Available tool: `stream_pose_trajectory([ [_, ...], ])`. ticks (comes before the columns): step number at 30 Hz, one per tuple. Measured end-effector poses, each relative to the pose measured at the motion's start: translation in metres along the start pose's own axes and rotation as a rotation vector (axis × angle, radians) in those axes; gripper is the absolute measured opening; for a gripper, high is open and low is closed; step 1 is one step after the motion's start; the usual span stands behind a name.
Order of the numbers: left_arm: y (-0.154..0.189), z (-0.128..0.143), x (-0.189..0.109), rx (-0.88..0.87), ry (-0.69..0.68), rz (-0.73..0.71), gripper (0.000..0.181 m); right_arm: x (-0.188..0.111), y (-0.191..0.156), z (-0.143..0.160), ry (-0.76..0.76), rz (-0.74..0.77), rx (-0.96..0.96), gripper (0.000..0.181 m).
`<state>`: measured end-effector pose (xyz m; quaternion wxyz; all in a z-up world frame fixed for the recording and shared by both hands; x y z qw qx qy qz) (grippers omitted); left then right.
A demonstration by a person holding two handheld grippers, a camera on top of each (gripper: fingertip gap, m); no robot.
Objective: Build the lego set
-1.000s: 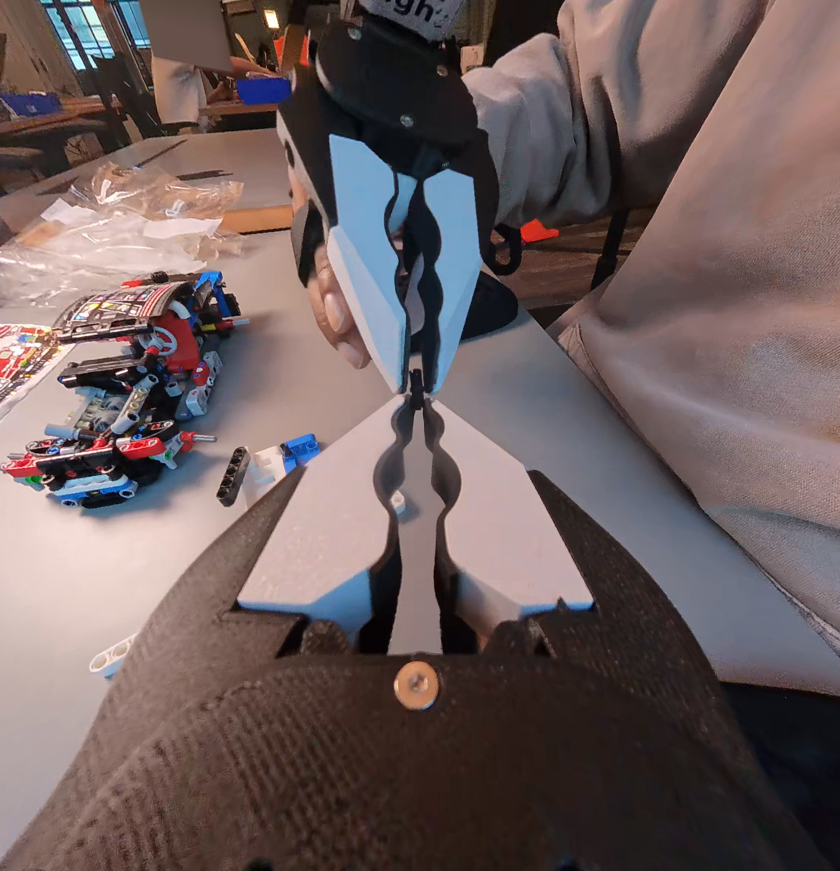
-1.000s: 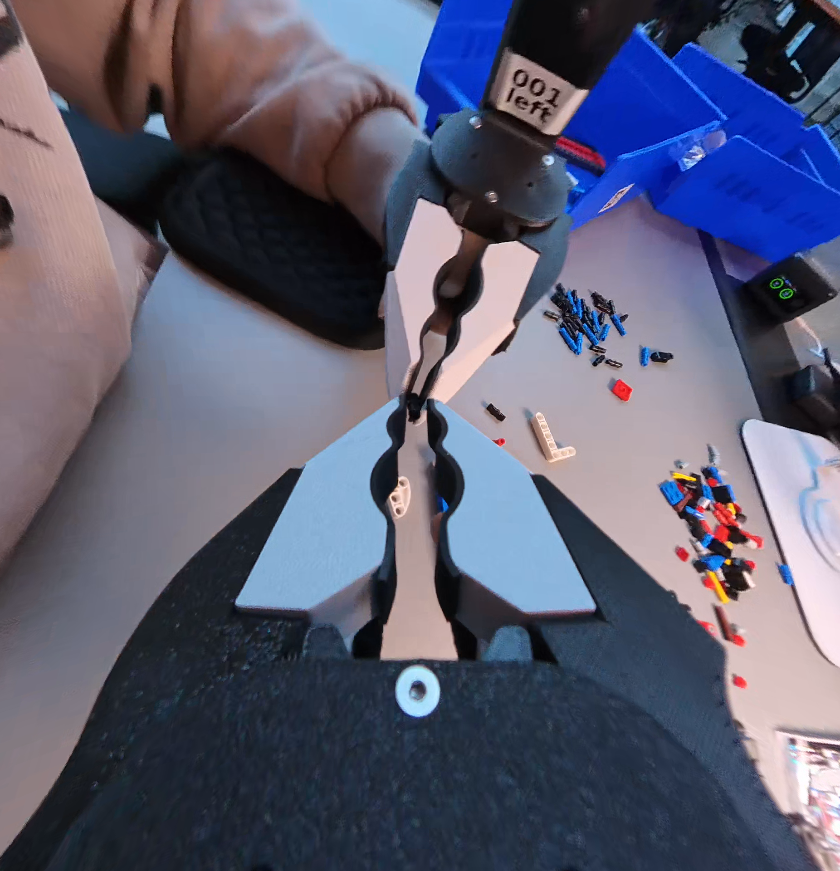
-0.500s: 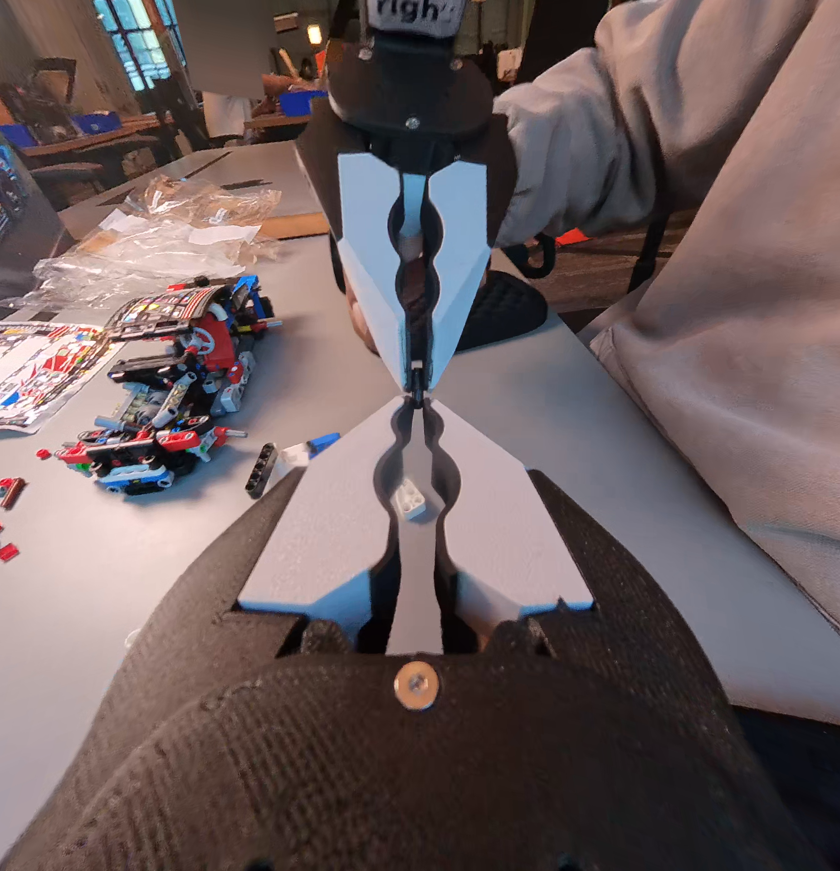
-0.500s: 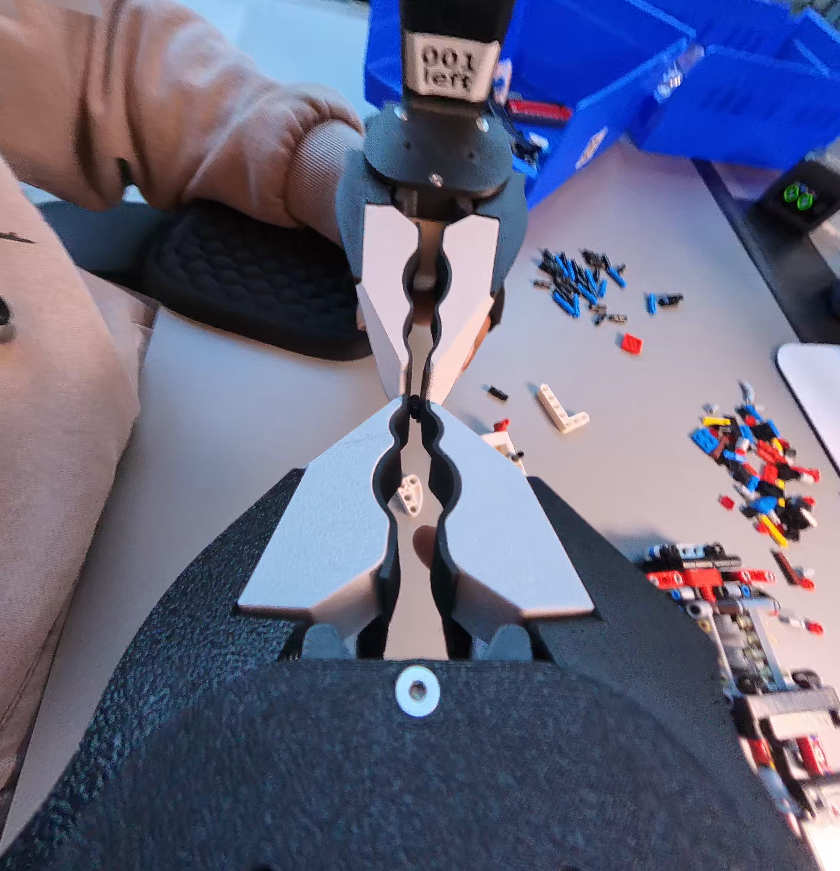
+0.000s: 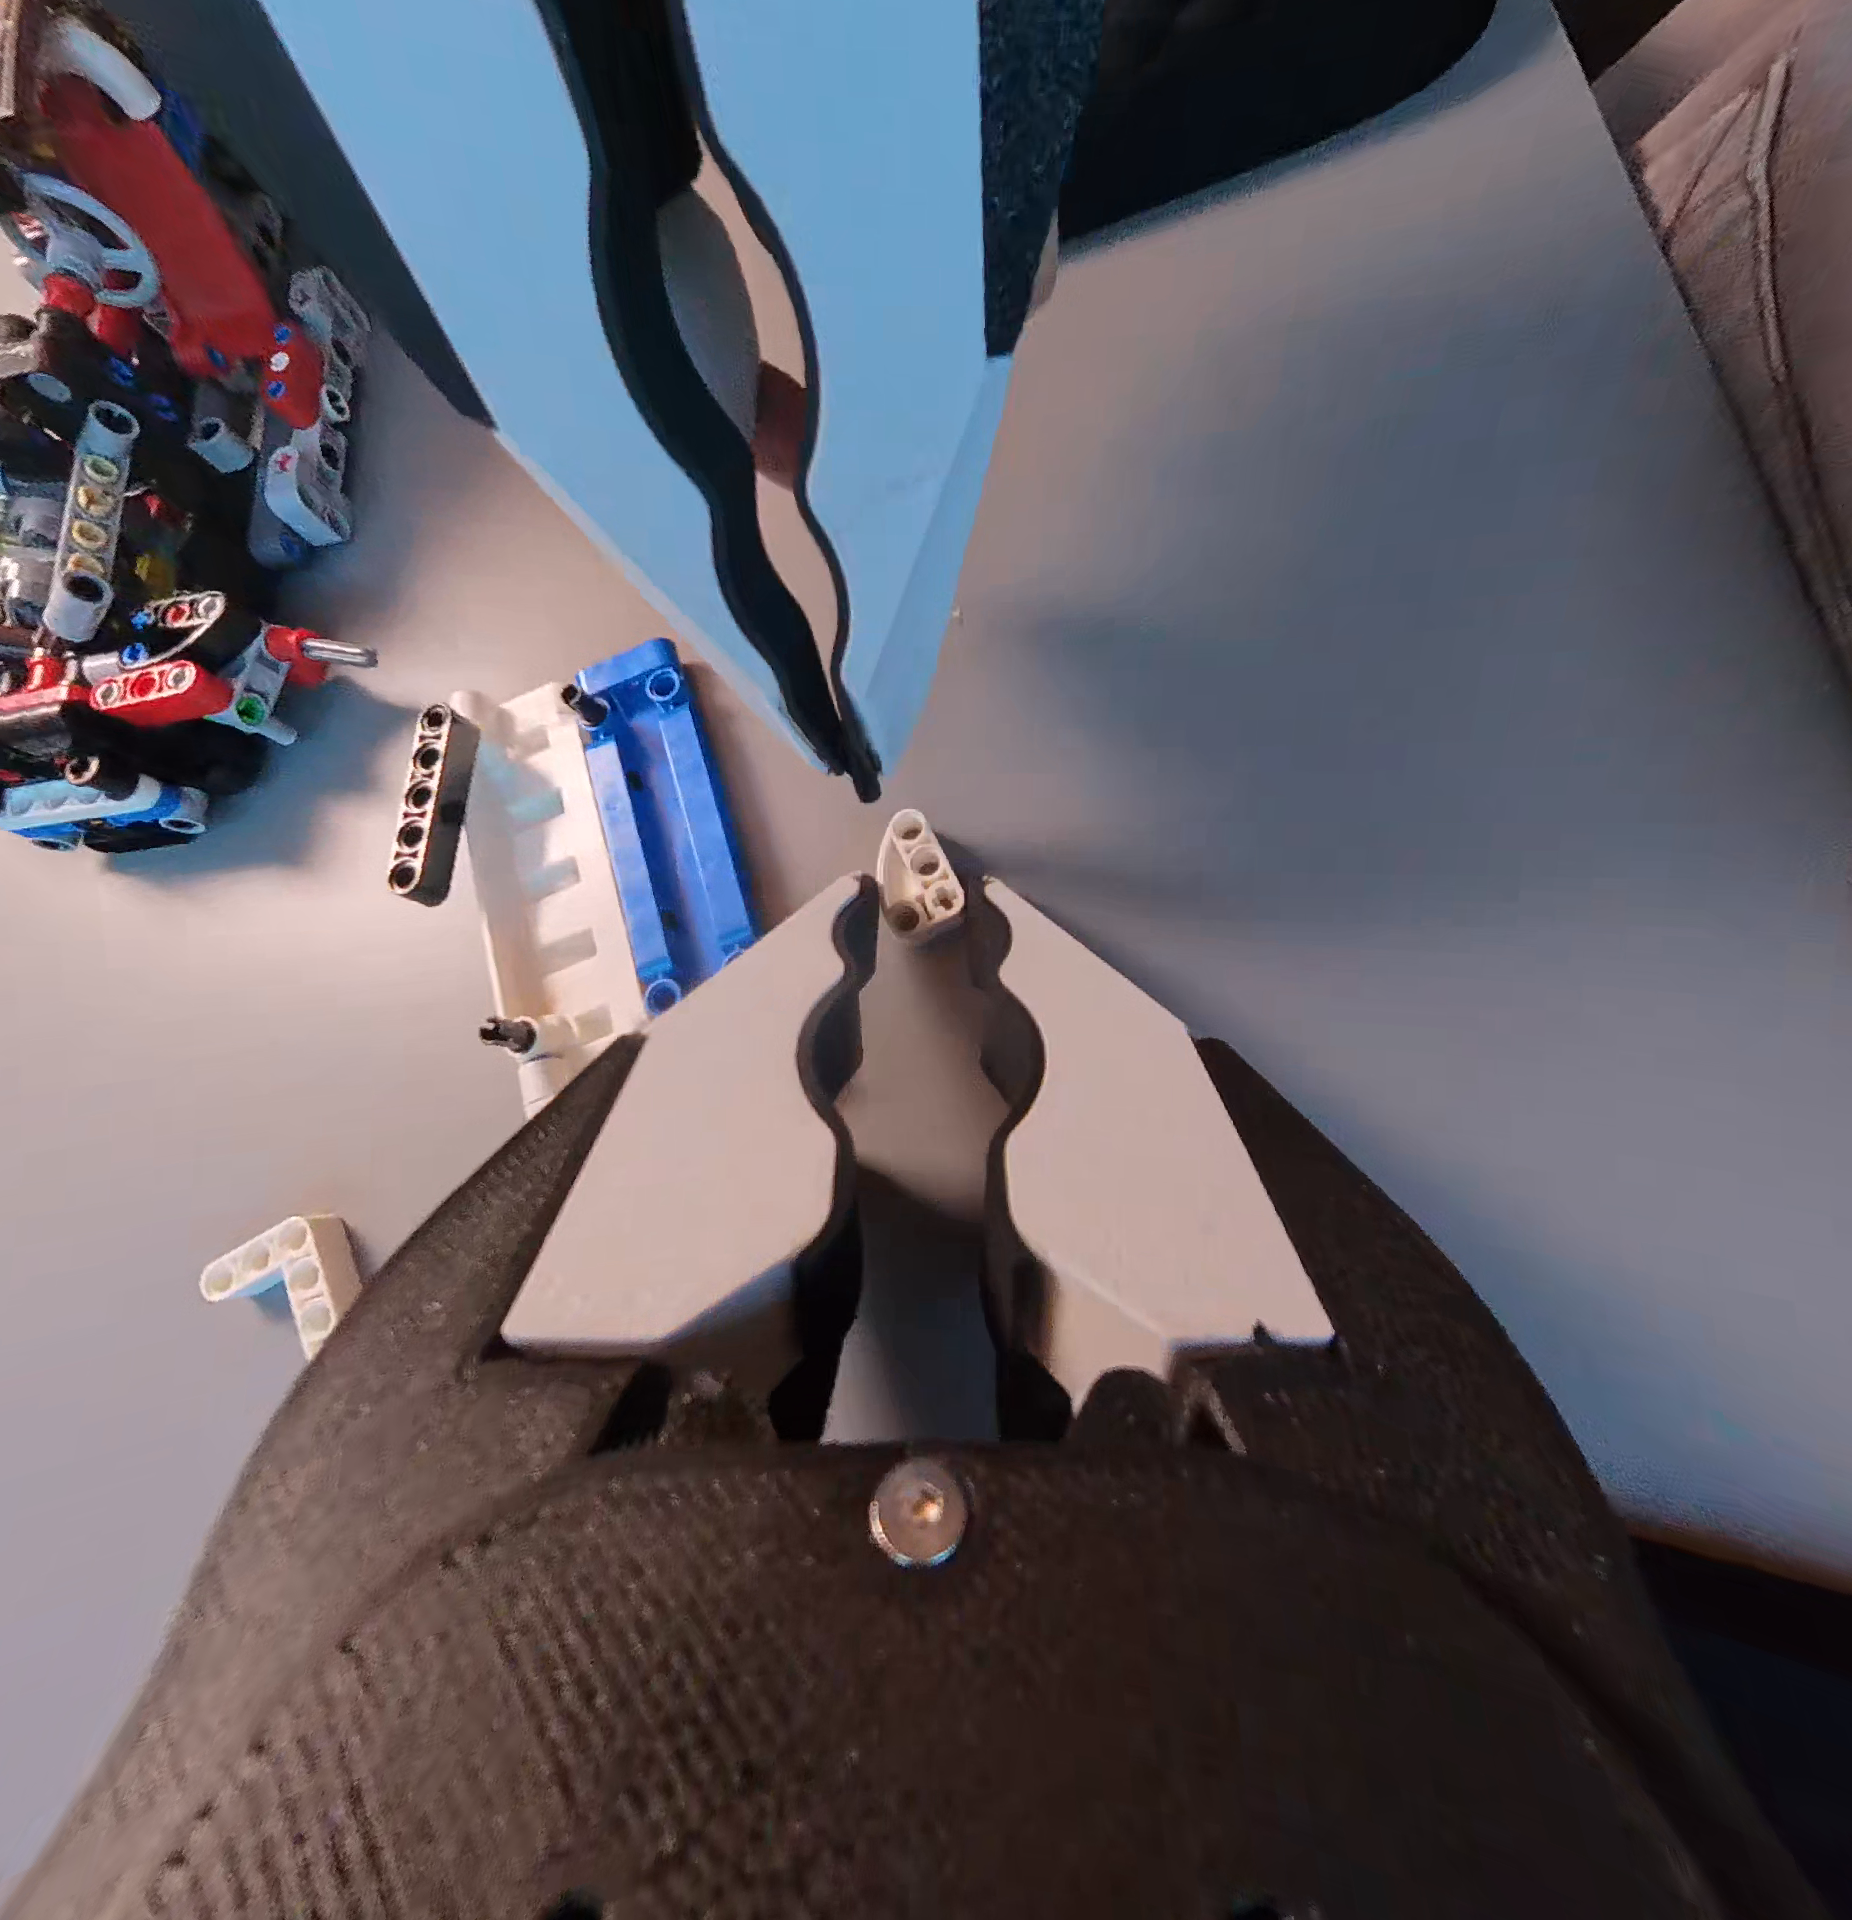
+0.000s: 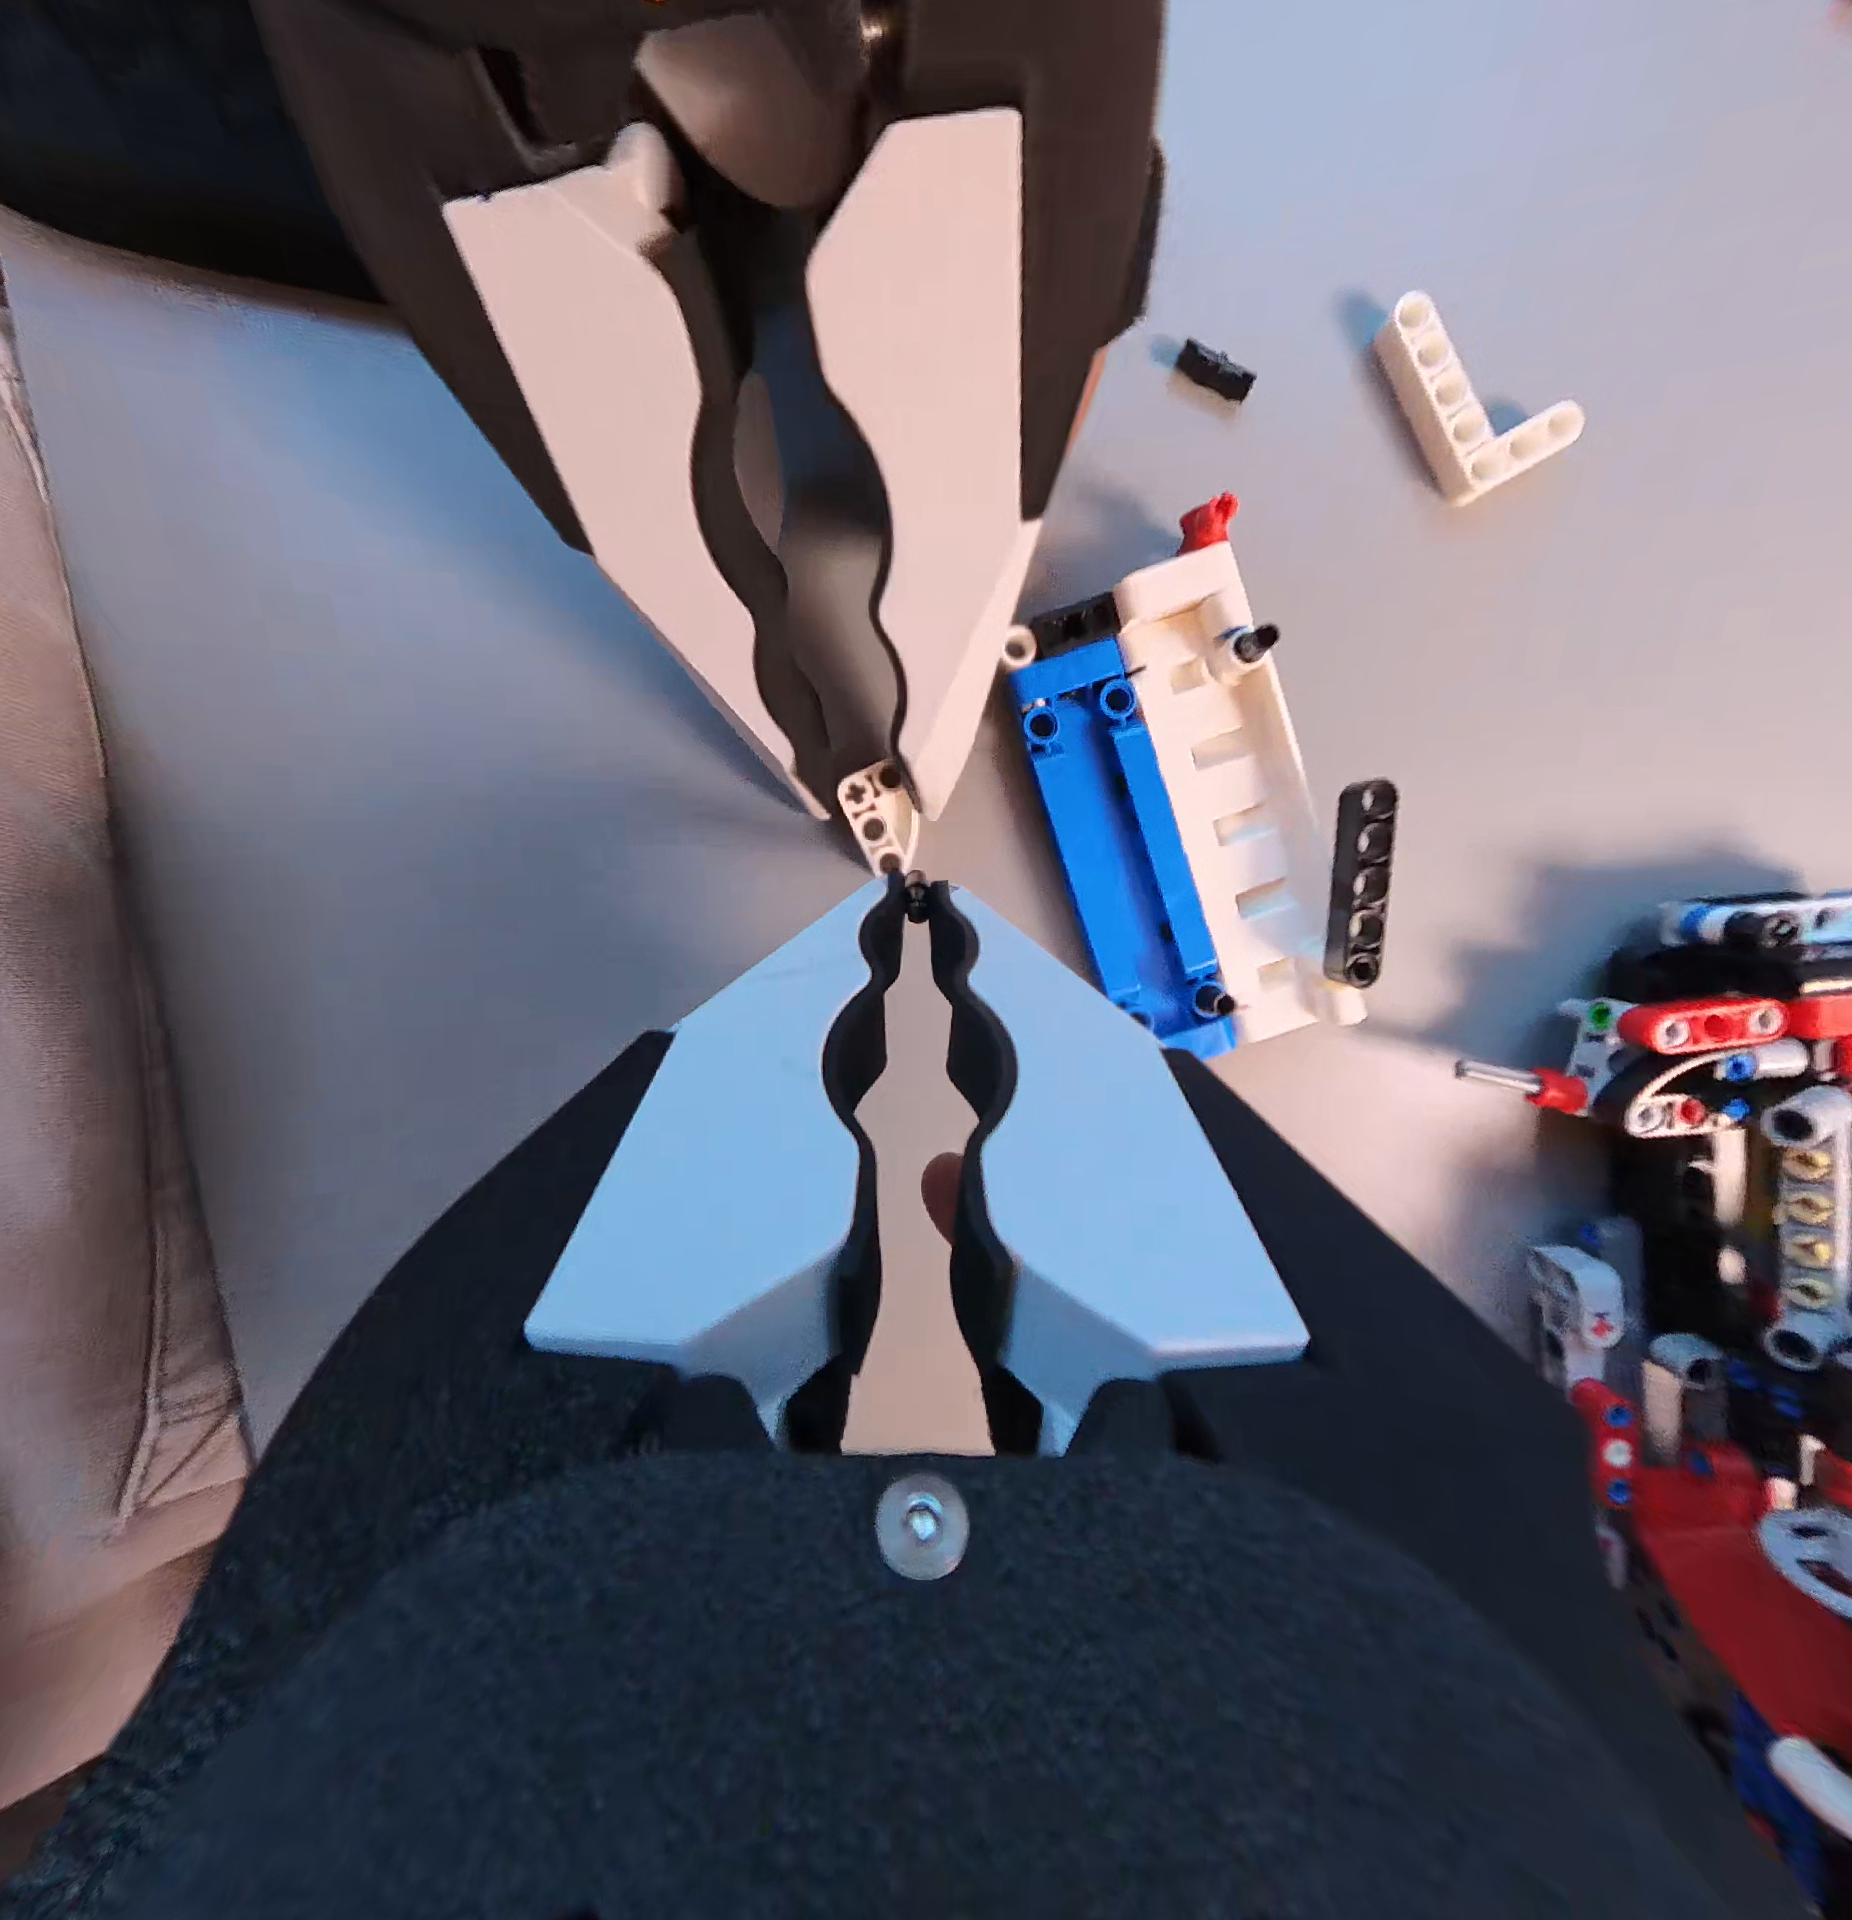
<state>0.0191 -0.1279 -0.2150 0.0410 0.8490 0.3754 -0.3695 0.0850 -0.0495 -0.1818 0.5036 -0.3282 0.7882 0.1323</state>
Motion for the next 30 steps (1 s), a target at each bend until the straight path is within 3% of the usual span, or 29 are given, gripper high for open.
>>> stream_pose_trajectory([
  [13,-0.008,-0.025,0.029,-0.198,-0.065,-0.163,0.014,-0.011,0.018,0.016,-0.149,-0.011,0.272,0.002],
  [30,-0.007,-0.026,0.032,-0.224,-0.057,-0.212,0.014,-0.006,0.023,0.010,-0.188,-0.004,0.295,0.002],
])
Point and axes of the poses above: each gripper's, where its closed fingertips meet, x out along the fingers, z out of its underside, y = z × x across the jaws, the point moved 8 cm from there along -x, back along the fingers, and after that the axes turned 6 degrees about -z, right-handed, at the moved point
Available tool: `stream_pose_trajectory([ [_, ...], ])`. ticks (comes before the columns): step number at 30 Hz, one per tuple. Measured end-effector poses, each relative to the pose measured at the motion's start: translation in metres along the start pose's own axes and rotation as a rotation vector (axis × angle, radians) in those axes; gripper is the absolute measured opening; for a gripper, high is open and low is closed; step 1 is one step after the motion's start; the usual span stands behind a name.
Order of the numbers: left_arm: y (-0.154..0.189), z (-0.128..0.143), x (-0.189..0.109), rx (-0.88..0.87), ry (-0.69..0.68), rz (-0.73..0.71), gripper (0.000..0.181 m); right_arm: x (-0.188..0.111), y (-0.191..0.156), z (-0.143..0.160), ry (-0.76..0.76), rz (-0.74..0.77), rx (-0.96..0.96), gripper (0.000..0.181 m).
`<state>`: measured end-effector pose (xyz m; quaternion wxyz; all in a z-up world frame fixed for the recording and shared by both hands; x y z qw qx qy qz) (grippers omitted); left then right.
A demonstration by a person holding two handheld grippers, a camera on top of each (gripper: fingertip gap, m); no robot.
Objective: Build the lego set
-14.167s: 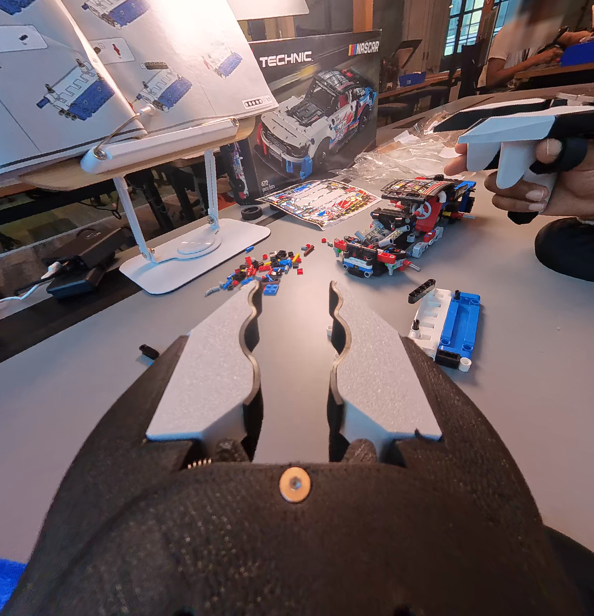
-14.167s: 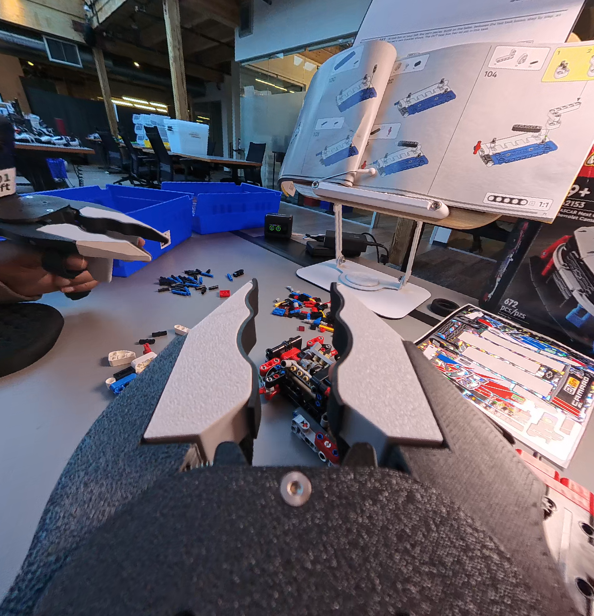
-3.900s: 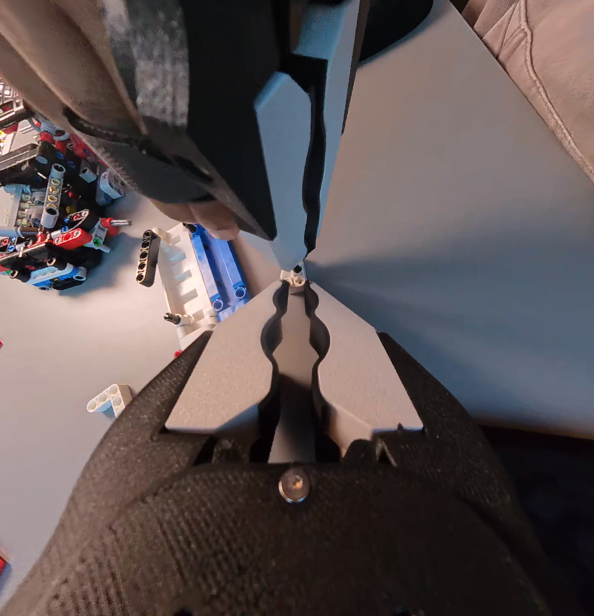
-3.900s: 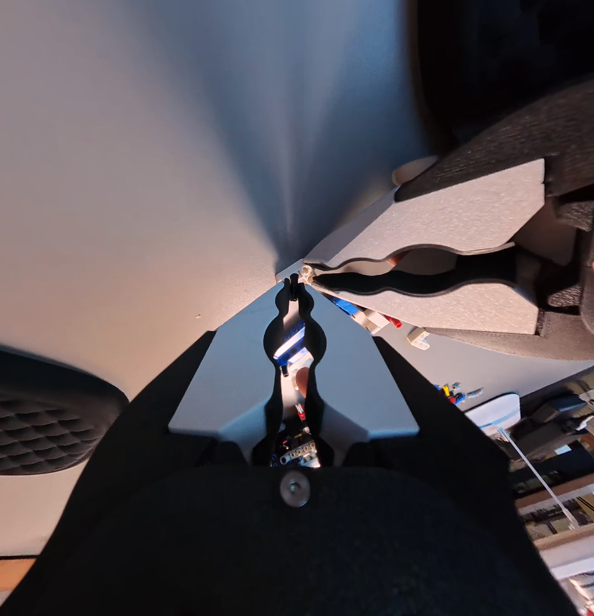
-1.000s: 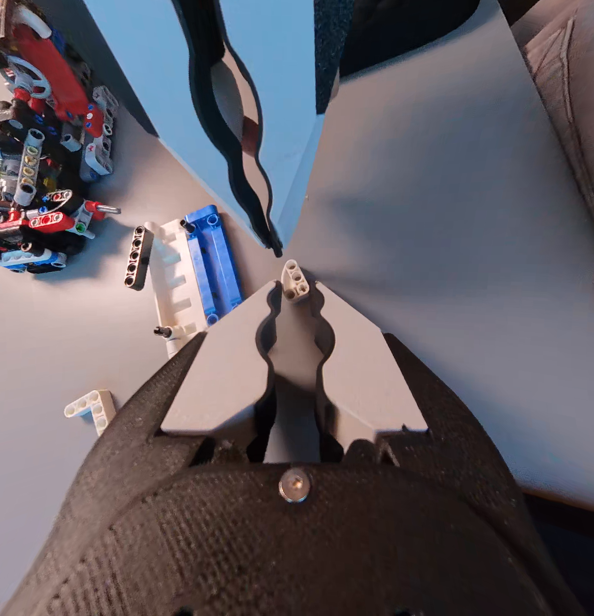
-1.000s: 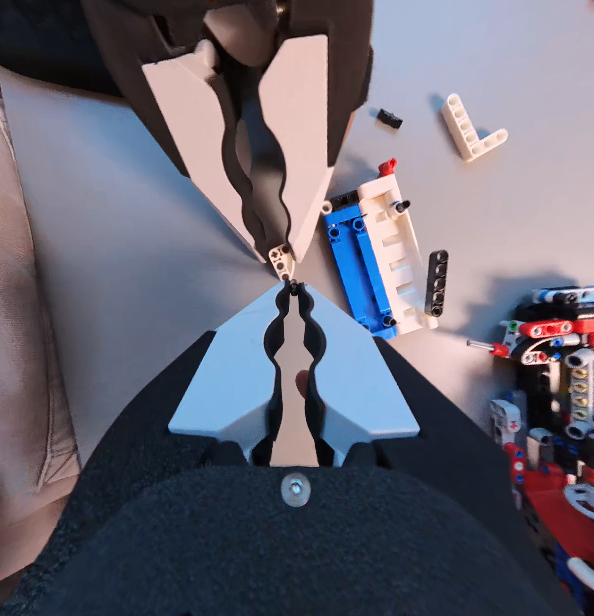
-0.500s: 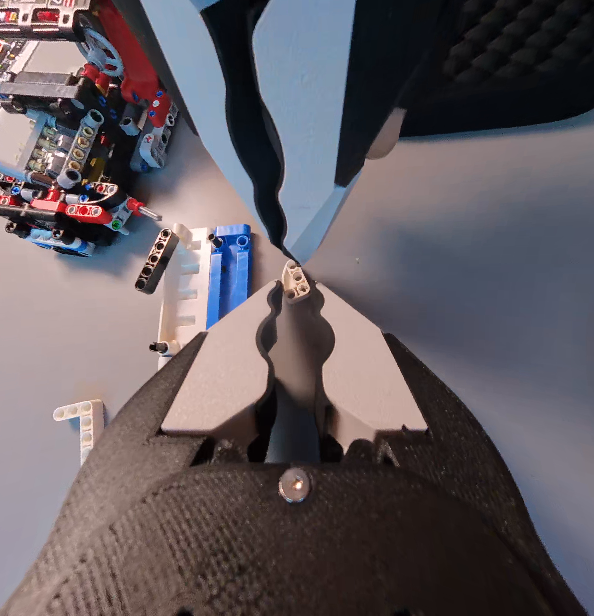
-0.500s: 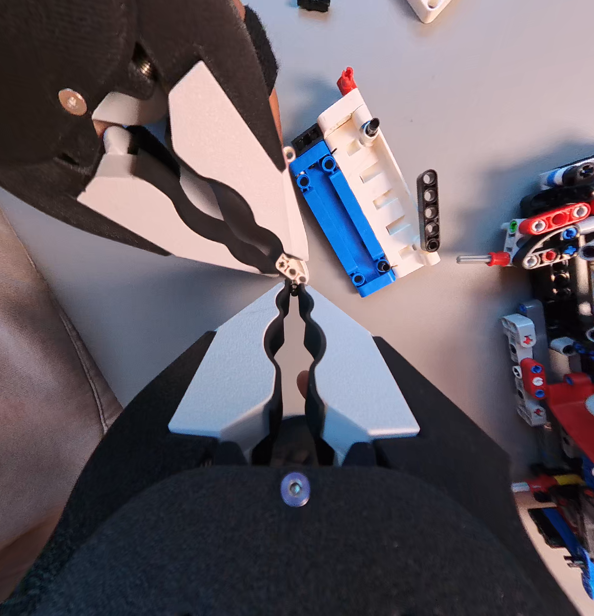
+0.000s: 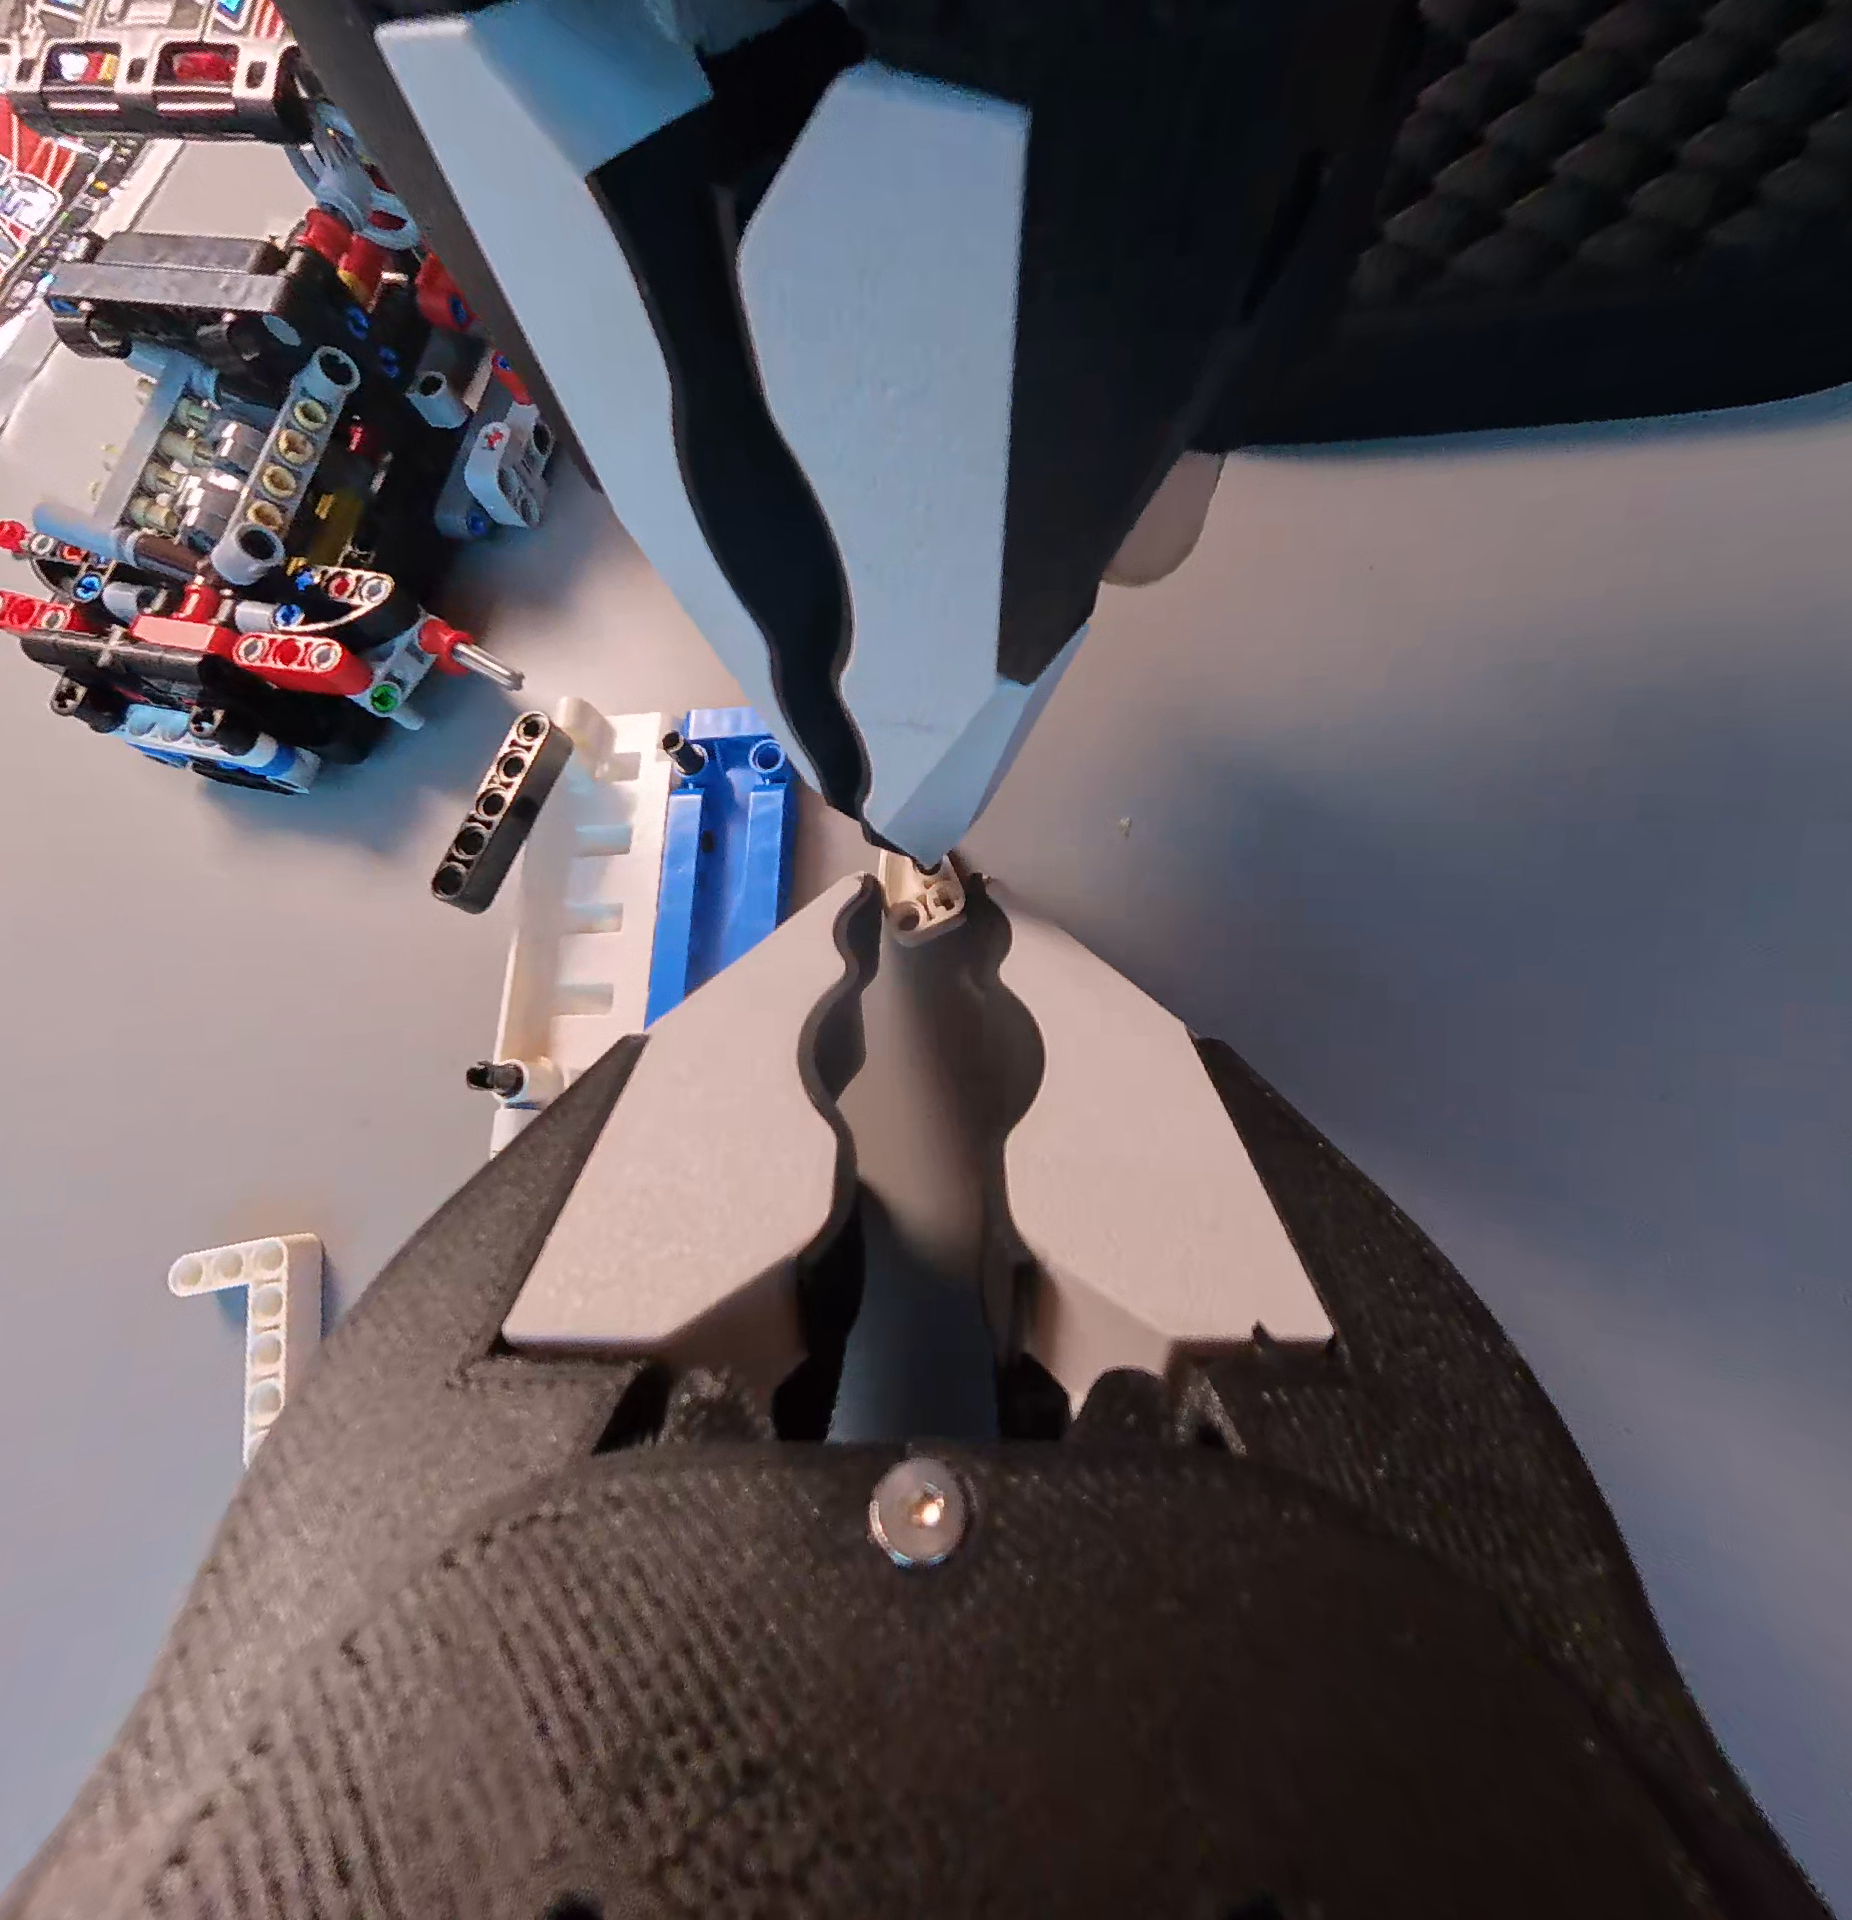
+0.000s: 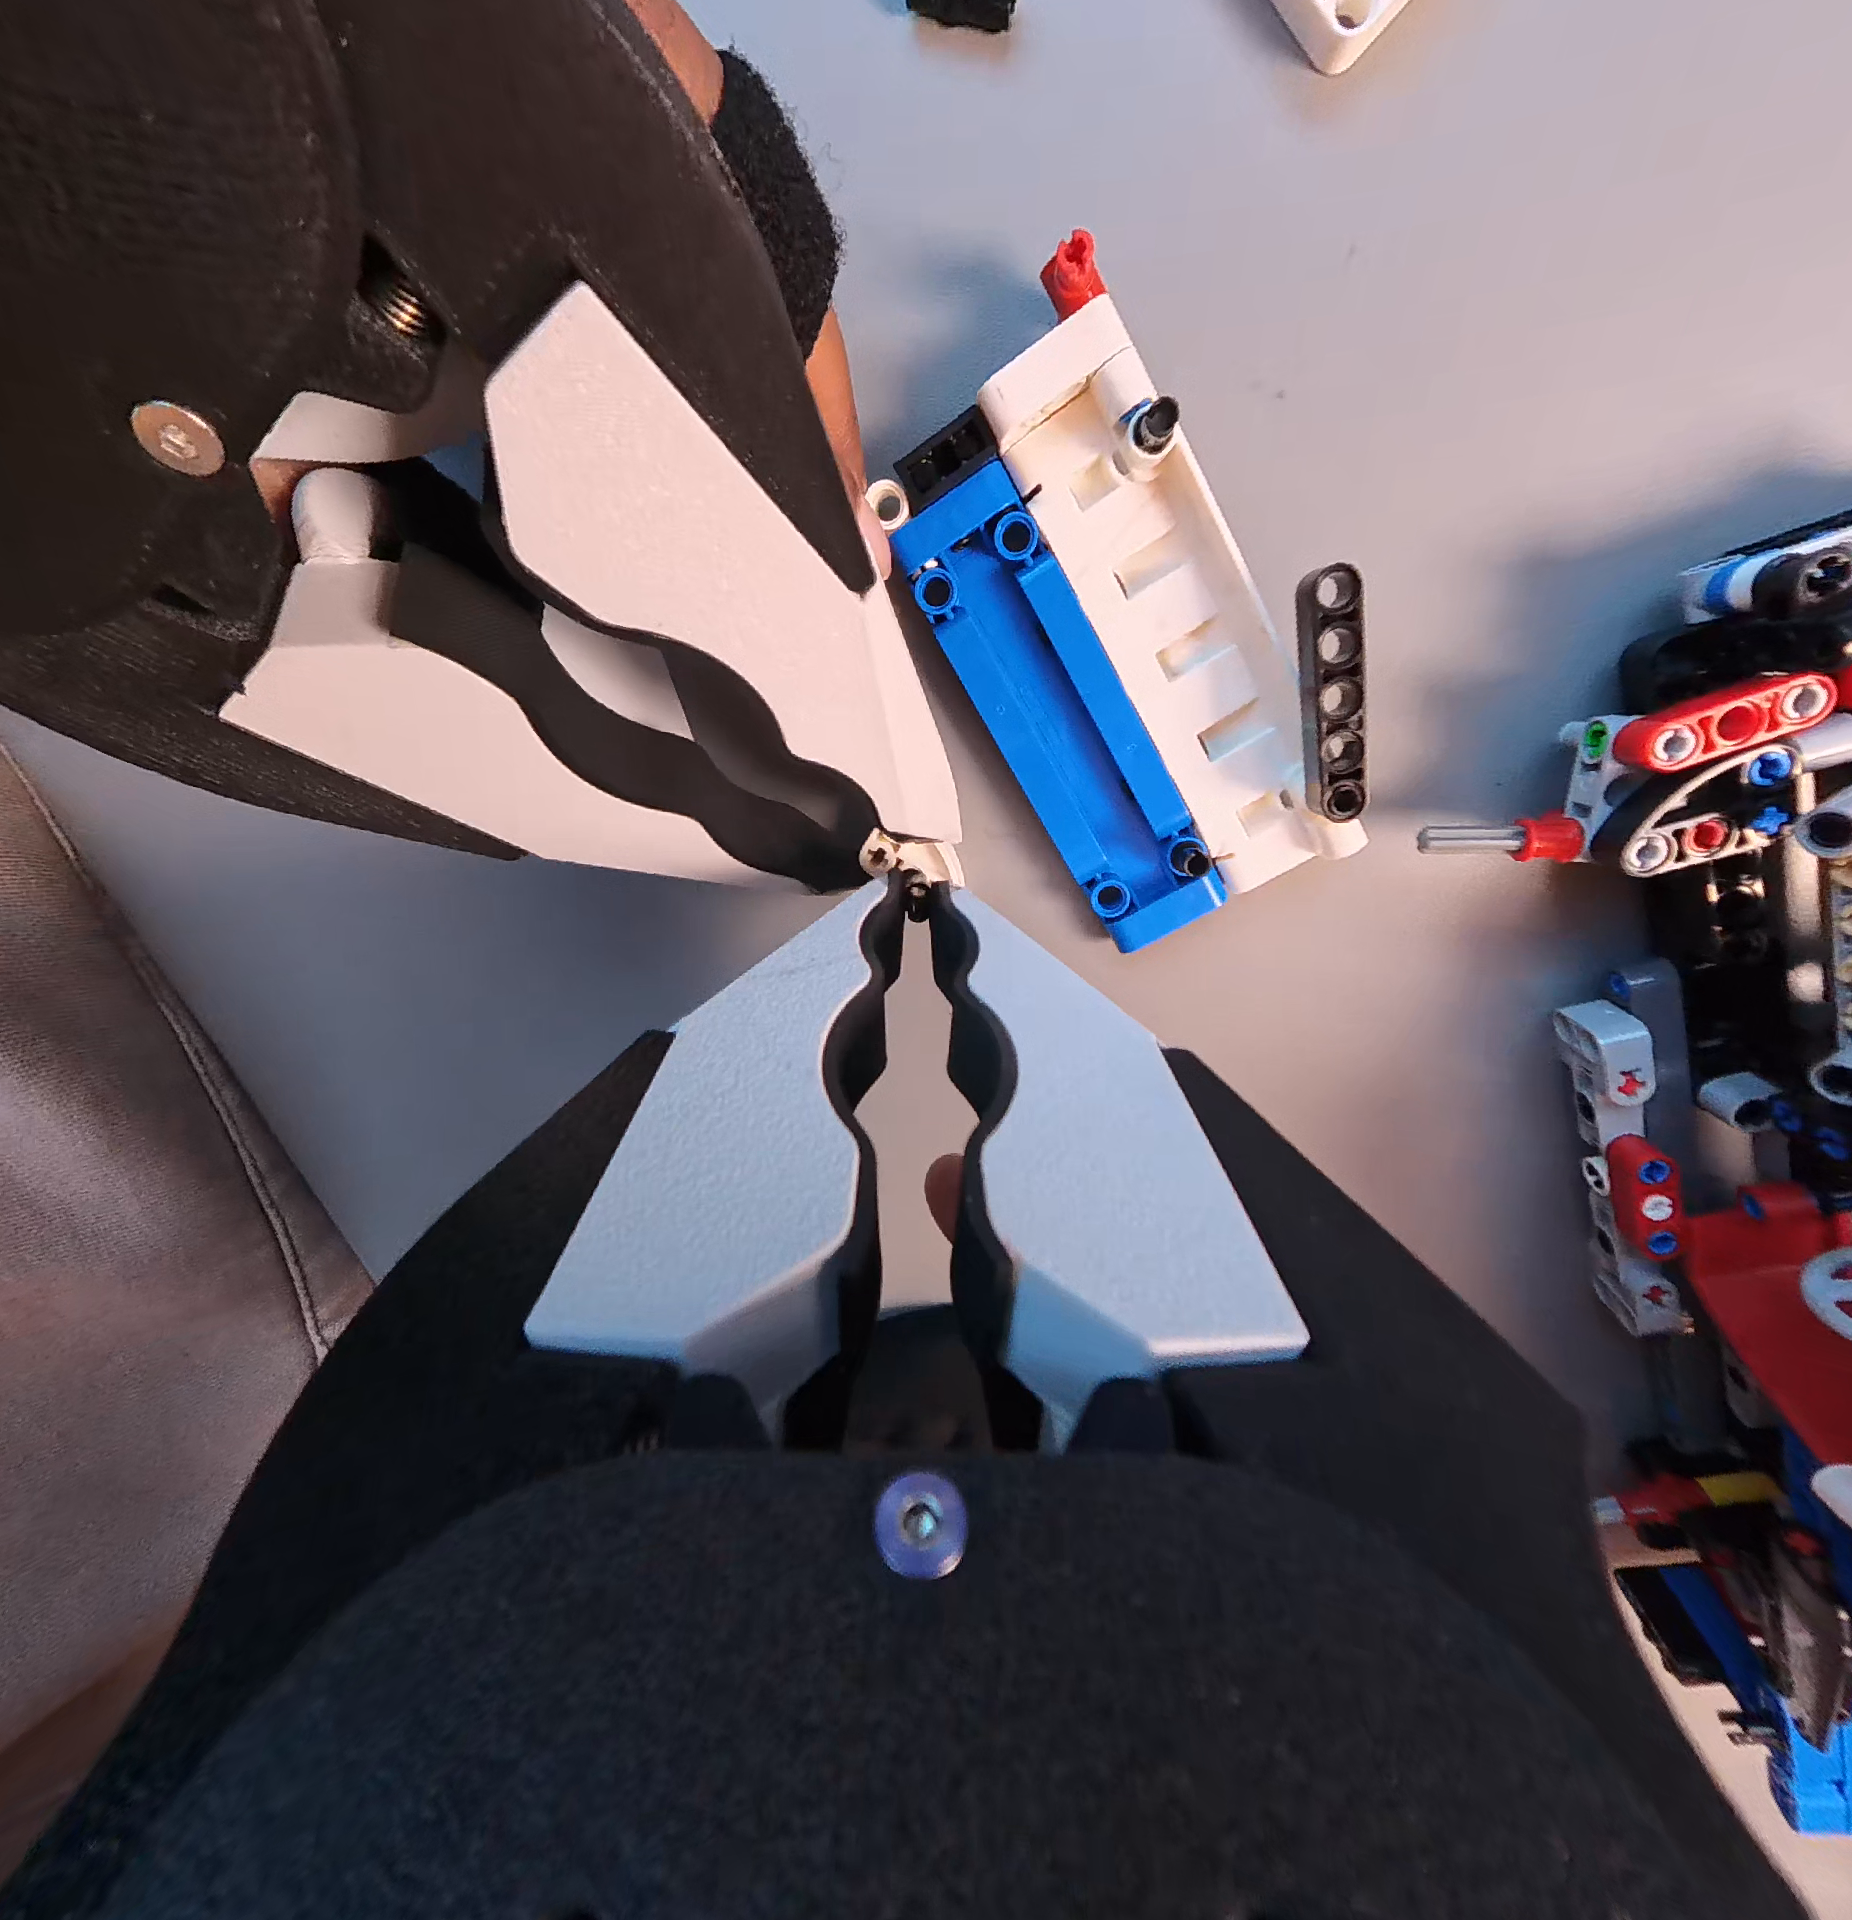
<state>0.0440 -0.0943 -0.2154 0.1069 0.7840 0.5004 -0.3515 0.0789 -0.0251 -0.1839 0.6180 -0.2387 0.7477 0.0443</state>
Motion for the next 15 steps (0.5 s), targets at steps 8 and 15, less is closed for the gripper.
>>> stream_pose_trajectory([
  [8,0.0002,0.0003,0.0001,0.006,0.006,-0.006,0.014,0.0019,-0.0038,0.0010,0.006,0.037,-0.029,0.002],
  [15,0.0006,0.0006,0.0004,0.021,0.013,-0.016,0.014,0.0026,-0.0022,0.0027,0.008,0.021,-0.029,0.002],
])
Point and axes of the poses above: each gripper's, where its closed fingertips meet, x out along the fingers, z out of its underside, y = z × x across the jaws, the point moved 8 cm from there along -x, back along the fingers, and after that the axes turned 6 degrees about -z, right-handed, at the moved point
